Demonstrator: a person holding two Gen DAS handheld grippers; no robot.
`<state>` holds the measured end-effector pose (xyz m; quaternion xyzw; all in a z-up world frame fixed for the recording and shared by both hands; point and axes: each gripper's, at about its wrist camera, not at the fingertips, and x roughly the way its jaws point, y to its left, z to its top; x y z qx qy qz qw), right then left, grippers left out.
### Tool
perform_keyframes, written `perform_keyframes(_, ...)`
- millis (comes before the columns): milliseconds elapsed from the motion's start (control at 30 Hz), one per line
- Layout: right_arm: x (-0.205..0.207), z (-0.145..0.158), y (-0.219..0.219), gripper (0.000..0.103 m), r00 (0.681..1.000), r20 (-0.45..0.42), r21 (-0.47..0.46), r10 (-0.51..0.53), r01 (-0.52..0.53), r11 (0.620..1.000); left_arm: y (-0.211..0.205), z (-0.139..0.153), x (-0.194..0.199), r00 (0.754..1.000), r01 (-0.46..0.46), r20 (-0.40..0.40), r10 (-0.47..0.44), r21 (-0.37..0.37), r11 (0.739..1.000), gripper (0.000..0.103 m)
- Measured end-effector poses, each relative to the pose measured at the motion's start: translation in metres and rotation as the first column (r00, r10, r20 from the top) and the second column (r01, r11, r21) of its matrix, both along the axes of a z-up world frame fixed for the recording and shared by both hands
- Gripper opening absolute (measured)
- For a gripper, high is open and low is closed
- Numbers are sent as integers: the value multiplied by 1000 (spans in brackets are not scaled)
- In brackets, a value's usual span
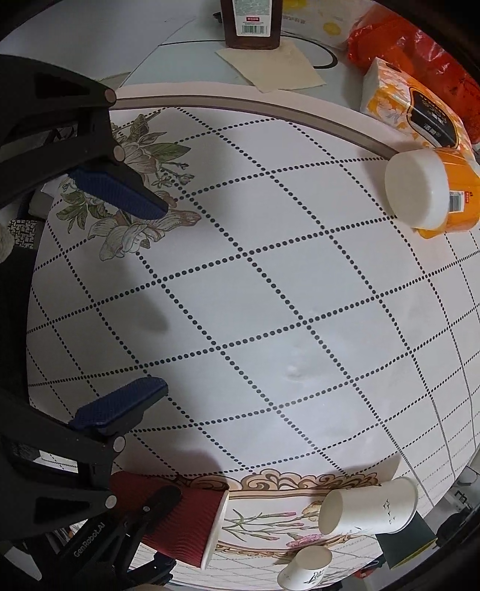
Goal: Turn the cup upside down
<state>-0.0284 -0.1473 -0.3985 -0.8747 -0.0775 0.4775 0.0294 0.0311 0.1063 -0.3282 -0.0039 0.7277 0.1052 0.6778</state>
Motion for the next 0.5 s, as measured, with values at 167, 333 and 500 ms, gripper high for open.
perform_keyframes(167,-7,4,2,81,1000,-18,9,-14,14,1000,0,0,1,1000,9,0,-9,0,1000,87)
perform_keyframes(333,-4,1,2,80,1000,-19,56,-20,21,998,-5,-1,1,1000,21,-1,-21,2,1000,87)
perform_keyframes(500,-3,4,11,79,998,-12,82,-59,60,995,-17,0,0,999,32,3,-32,12,999,88)
